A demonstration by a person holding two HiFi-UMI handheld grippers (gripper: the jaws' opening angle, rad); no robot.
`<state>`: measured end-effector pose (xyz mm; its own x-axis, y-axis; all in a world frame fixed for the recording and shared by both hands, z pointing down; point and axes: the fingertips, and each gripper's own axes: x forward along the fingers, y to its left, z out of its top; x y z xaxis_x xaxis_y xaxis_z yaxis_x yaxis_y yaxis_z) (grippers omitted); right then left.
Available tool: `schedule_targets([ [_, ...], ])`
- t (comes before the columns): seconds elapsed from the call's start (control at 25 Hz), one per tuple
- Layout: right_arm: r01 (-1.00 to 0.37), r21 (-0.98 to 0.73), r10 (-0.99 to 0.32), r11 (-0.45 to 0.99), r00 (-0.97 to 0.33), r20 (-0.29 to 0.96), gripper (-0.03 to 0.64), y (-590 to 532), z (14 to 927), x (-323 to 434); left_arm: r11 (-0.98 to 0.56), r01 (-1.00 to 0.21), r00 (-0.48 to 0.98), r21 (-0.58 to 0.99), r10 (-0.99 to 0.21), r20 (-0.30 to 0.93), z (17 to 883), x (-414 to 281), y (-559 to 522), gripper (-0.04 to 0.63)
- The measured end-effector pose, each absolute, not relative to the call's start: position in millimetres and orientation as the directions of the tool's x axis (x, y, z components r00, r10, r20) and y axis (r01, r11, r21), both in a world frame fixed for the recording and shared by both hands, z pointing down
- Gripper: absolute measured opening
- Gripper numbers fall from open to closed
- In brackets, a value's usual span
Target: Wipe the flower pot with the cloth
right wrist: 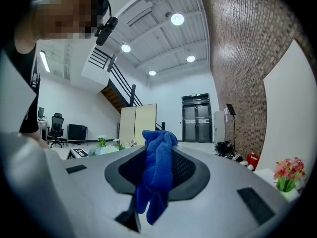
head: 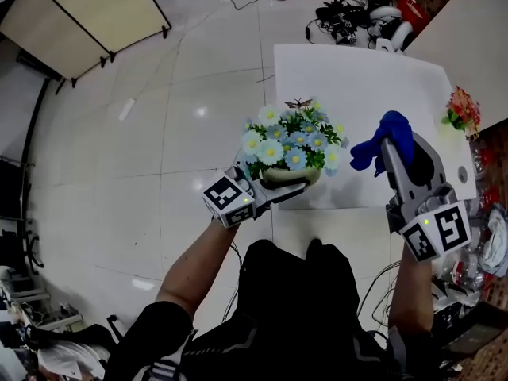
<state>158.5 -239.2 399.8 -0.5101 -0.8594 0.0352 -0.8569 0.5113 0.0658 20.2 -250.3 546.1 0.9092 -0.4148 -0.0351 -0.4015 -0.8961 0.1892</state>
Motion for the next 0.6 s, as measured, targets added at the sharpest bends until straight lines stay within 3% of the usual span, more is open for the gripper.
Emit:
schedule_targets([
  [0.6, -0.868, 0.037, -0.867, 0.495, -0.492, 0.076, 0.101, -236, 478, 164, -0.907, -0.390, 0.921, 0.161, -0.388, 0.047, 652, 31, -222, 0.565],
])
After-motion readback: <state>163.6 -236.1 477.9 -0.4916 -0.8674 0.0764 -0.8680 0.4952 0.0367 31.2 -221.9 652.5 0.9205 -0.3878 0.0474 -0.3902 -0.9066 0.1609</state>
